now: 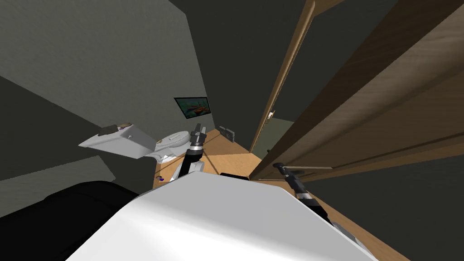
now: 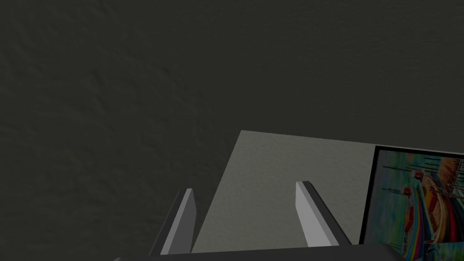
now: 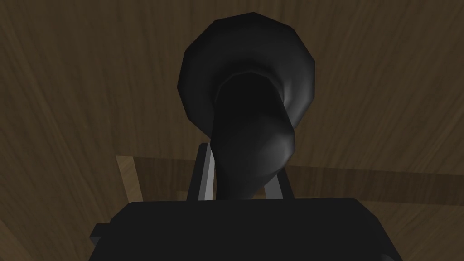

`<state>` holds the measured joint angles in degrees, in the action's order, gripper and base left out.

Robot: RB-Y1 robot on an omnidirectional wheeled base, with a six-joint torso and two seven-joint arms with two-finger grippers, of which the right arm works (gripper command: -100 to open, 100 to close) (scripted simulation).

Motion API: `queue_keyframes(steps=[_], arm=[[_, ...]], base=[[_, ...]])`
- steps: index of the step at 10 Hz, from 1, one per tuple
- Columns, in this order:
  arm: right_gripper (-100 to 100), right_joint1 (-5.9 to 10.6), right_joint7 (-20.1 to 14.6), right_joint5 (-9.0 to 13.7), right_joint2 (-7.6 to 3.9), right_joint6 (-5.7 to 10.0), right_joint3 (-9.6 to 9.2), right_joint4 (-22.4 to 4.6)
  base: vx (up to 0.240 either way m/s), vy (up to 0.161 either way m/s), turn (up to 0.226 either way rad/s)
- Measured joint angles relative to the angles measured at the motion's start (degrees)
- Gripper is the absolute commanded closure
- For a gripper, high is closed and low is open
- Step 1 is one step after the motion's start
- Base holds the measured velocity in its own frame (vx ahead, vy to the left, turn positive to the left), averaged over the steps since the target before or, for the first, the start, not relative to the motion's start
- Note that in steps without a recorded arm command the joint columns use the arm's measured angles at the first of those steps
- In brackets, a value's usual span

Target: Pull the door open

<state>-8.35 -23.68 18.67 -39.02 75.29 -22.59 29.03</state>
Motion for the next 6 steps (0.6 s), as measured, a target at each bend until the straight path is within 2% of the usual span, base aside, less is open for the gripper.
queue_keyframes(steps=[1,2,3,4,5,6], arm=[[100,-0.12,-0.12,0.17,0.05,1.02,-0.26,-0.73],[100,-0.23,-0.22,0.45,0.41,2.8,-0.59,-2.51],[100,-1.36,-0.23,1.04,0.24,4.38,-0.86,-3.01],[100,-0.81,-0.61,1.4,0.83,7.01,-1.43,-6.59],[100,-2.12,-0.51,1.79,0.37,7.23,-1.51,-5.09],[100,-2.98,-0.48,2.22,0.13,7.76,-1.75,-4.92]], base=[[-0.067,-0.051,0.104],[-0.083,-0.05,0.187],[-0.096,-0.052,0.21],[-0.073,-0.045,0.072],[-0.062,-0.034,0.113],[-0.041,-0.026,0.061]])
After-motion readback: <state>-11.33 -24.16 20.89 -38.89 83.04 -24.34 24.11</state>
